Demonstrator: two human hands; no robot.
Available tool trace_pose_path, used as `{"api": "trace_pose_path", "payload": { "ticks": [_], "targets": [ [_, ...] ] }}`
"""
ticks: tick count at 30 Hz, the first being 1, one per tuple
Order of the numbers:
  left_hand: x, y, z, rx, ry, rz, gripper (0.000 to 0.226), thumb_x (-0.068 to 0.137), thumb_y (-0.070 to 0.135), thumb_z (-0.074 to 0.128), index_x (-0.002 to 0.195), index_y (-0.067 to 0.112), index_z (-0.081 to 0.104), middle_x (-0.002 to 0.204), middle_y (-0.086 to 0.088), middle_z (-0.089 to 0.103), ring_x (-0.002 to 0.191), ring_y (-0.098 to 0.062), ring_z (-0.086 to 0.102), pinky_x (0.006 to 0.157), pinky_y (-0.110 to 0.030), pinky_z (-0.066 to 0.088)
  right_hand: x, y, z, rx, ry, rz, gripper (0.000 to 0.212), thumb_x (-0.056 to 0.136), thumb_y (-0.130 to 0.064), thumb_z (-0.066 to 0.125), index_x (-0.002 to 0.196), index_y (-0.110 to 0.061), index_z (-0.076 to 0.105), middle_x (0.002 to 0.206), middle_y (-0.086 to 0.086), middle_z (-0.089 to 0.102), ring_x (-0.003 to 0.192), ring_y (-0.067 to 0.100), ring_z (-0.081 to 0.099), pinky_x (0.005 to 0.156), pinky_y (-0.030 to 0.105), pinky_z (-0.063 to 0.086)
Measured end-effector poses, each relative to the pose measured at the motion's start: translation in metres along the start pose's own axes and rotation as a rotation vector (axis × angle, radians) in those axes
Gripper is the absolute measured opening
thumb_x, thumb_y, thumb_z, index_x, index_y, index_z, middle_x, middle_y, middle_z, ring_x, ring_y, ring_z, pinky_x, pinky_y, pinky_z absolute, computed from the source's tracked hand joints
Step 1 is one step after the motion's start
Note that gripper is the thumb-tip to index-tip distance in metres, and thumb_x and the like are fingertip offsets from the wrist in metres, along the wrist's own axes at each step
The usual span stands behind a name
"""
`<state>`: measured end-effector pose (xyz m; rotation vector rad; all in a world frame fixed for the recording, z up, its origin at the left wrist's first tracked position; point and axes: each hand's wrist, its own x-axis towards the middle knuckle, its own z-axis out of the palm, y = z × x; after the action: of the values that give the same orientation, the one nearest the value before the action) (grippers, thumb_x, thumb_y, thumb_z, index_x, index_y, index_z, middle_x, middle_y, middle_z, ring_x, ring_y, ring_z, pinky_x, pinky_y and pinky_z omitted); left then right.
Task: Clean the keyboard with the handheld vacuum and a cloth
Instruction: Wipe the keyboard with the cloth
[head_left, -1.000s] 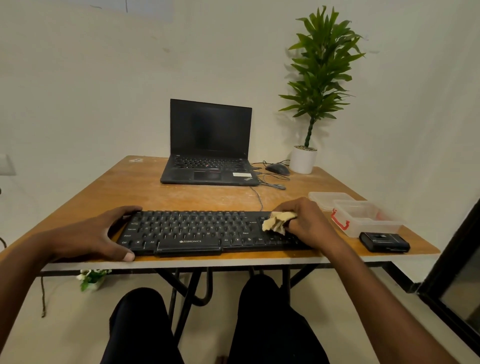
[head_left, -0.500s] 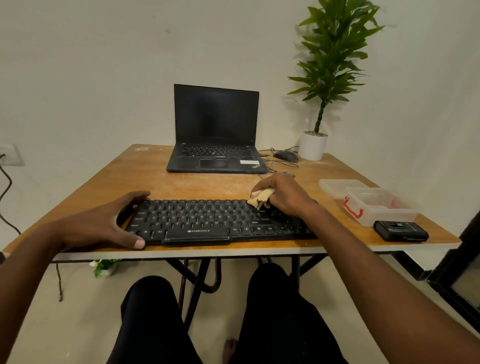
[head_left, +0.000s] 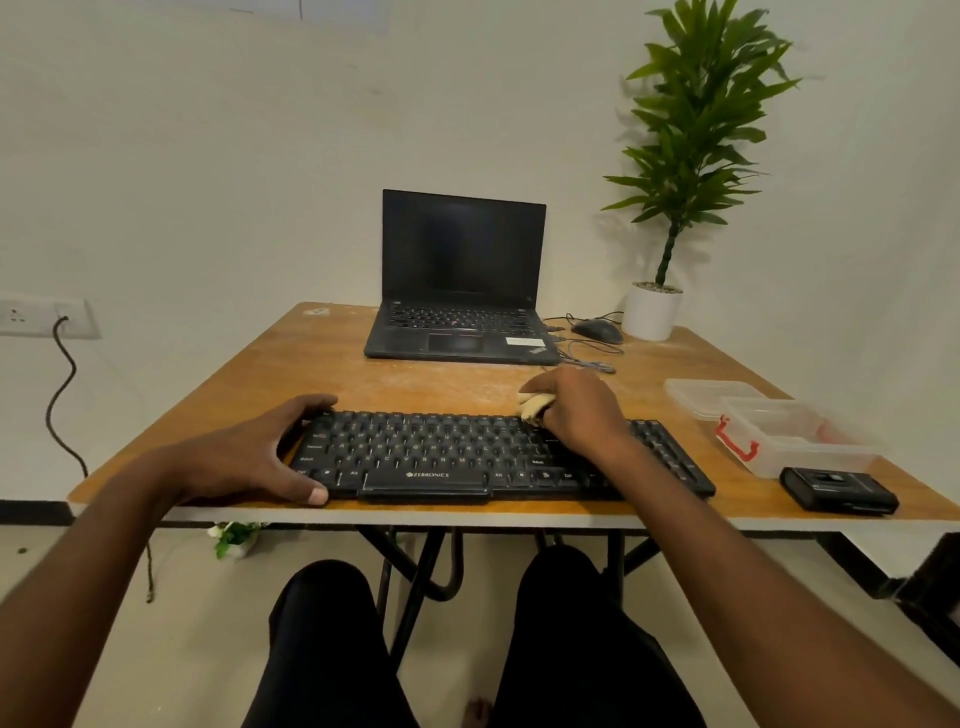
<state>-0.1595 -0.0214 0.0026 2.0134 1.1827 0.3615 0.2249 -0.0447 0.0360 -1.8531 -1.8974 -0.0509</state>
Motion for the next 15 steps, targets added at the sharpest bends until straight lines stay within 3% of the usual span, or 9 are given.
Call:
{"api": "trace_pose_path", "payload": {
  "ticks": [6,15],
  "targets": [
    [-0.001,0.002,0.001,0.006,-0.008,-0.001,0.128,0.047,0.070,0.091,0.153,0.056,0.020,0.143,0.021,0.038,0.127,-0.007,0.048,0.092,-0.019,0.048,0.005,0.004,-0.005,0.080,-0.043,-0.025,0.042,0.088,0.002,0.068,0.122,-0.022,0.074,0.127,0.003,0.071,0.118,0.023,0.063,0.098,0.039,0.053],
    [-0.001,0.005,0.001,0.034,0.008,0.003,0.130,0.050,0.067,0.090,0.157,0.051,0.016,0.148,0.015,0.036,0.126,-0.002,0.046,0.091,-0.014,0.046,0.022,-0.088,0.034,0.186,-0.141,-0.209,0.040,0.089,0.000,0.067,0.119,-0.024,0.075,0.124,0.002,0.073,0.117,0.020,0.063,0.100,0.039,0.052]
  ]
}}
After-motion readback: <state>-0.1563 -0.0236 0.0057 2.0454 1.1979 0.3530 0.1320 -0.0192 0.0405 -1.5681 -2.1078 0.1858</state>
